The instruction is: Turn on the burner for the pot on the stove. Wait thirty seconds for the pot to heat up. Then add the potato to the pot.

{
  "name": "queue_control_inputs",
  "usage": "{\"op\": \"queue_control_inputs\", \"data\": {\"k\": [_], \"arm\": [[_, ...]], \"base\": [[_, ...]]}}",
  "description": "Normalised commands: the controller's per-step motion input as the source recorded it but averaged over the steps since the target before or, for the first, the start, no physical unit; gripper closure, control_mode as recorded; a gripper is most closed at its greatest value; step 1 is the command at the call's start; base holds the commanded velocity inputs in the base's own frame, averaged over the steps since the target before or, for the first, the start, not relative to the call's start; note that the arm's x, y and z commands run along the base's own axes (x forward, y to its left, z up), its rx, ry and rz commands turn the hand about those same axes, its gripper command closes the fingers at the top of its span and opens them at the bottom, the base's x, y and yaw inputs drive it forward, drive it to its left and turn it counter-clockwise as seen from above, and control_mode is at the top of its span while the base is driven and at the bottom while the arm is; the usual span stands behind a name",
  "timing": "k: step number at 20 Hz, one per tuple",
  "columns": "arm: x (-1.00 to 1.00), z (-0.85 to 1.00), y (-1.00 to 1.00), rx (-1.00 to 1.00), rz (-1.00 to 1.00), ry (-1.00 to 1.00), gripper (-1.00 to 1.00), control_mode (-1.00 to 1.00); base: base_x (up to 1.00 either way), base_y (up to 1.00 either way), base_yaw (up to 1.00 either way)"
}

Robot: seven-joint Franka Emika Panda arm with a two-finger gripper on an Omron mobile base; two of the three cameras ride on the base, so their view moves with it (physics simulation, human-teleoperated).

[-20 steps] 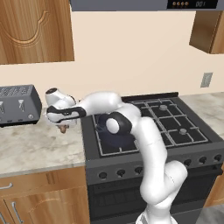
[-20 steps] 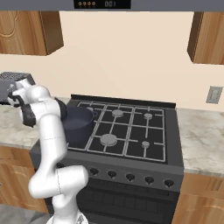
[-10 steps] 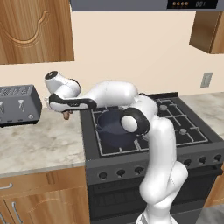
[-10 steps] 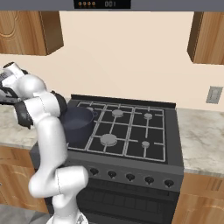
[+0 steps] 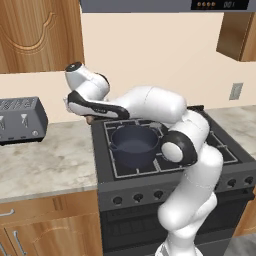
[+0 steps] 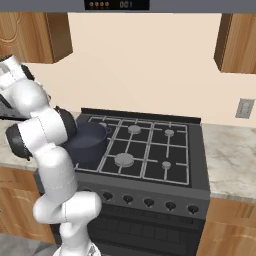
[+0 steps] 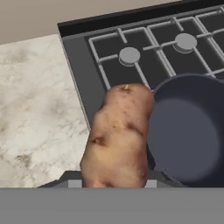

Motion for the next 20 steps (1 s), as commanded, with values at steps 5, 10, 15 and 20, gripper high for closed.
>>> {"op": "queue_control_inputs", "data": {"k": [5,10,15,20], "arm": [[-0.27,0.12,-1.00,0.00,0.00,0.00,1.00,-1.00],[-0.05,-0.06,-1.00,0.06,0.03,0.01,1.00,-1.00],[0.00,-0.15,-0.84,0.13,0.14,0.04,1.00,-1.00],[0.00,-0.29,-0.50,0.19,0.21,0.06,1.00,-1.00]], "base": [[0.00,0.00,0.00],[0.00,0.00,0.00],[0.00,0.00,0.00],[0.00,0.00,0.00]]}}
